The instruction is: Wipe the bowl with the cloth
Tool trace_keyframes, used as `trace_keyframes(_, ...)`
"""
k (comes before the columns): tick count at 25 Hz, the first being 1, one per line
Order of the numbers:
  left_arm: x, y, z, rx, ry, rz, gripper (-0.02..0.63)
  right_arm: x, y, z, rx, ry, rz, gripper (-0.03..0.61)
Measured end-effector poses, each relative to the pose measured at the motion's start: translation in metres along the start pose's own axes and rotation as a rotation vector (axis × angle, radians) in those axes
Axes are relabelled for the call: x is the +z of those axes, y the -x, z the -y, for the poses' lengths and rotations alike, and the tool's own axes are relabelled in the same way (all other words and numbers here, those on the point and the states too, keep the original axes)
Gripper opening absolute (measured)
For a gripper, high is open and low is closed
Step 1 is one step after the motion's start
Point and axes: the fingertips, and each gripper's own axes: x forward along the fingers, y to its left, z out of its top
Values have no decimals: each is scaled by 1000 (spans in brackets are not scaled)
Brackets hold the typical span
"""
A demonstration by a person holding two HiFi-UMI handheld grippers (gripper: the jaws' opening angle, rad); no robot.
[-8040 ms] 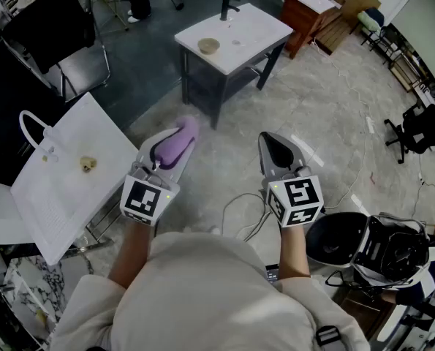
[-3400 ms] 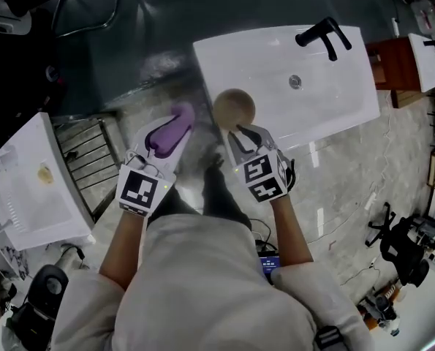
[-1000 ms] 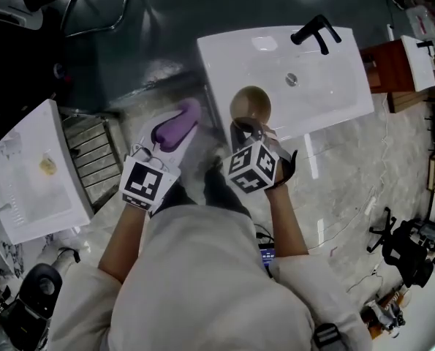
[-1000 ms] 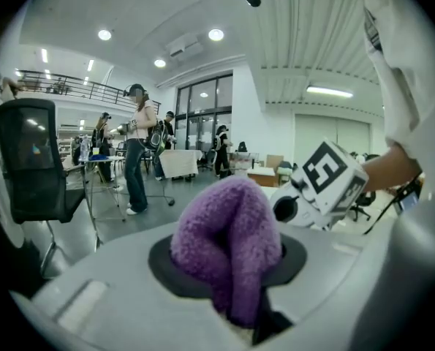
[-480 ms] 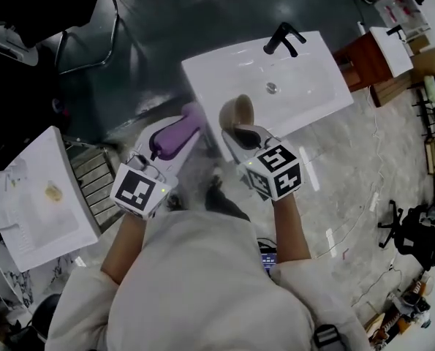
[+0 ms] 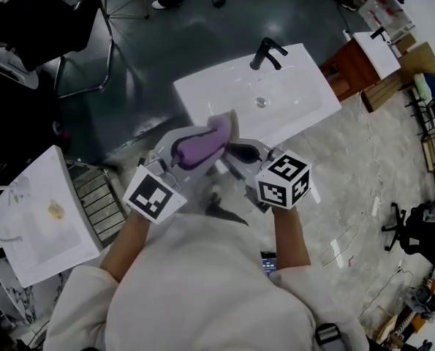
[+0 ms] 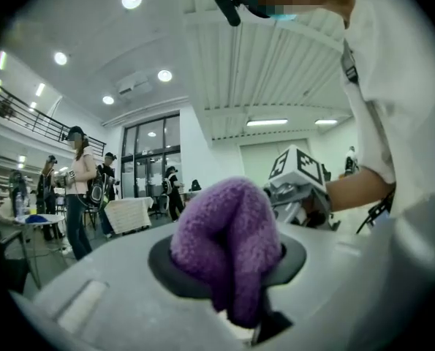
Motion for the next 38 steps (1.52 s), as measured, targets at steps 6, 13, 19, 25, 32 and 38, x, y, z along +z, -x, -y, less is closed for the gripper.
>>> trace_keyframes(6, 8, -7, -9, 5, -16, 18, 114, 4, 5, -16, 75, 50, -5, 25)
trace_keyframes(13, -14, -7, -49, 60, 35, -58, 114, 9, 11, -36, 210, 78, -8, 32)
trace_keyframes(19, -43, 4, -55, 41, 159, -63, 112, 20, 21, -50, 363, 4, 67, 38)
trace_keyframes(25, -51, 15, -38, -33, 227, -12, 113, 41, 31, -39, 426, -110, 180, 21)
trace_keyframes(32, -62, 23, -38, -9, 333, 21, 112, 54, 25, -38, 478, -187, 246, 25)
trace_keyframes(38, -70, 25, -22, -53, 323, -16, 112, 60, 17, -24, 441, -235, 293, 25)
